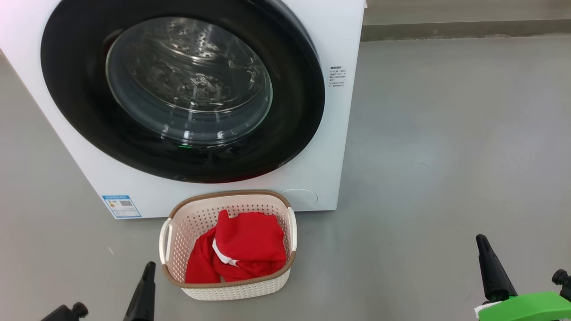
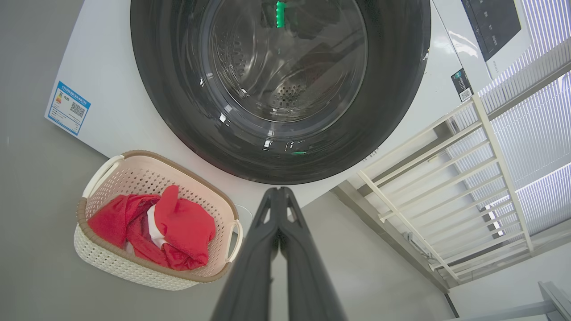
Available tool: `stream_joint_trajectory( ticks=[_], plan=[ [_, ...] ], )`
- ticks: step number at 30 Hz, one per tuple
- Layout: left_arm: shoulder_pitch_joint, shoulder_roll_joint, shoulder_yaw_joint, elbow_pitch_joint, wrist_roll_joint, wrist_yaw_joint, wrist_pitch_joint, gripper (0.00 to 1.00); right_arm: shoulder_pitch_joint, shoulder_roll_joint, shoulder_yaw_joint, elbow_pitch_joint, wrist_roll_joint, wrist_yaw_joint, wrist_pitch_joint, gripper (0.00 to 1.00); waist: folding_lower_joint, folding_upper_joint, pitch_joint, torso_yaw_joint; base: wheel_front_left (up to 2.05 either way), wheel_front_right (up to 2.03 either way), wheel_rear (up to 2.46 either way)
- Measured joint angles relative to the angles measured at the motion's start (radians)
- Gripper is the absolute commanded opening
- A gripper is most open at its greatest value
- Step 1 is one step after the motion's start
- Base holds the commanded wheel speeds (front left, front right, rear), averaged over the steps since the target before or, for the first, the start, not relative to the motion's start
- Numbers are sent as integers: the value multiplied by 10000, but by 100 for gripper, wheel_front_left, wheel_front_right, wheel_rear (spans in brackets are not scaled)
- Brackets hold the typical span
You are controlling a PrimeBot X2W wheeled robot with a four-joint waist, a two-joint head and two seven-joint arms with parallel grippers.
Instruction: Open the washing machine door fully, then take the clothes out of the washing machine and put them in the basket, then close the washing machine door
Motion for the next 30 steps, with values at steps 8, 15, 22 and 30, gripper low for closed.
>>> stream_joint_trajectory(
  ticks=[8,15,22,30],
  plan=[
    [-105,0,104,73,-934,-4,255,0,-259,-21,-2,115,988,-4,186,0,0,-1,41,-12,0,0,0],
    [-153,0,171,144,-1724,-17,439,0,-294,-33,-8,274,1787,-27,430,0,0,-1,77,-23,0,0,0],
    [-343,0,244,253,-2592,-92,679,0,-641,-46,-12,414,2742,-27,625,0,0,0,119,-35,0,0,0],
    [-391,0,318,345,-3413,-102,865,0,-713,-59,-21,562,3574,-29,874,0,0,0,155,-46,0,0,0]
  ],
)
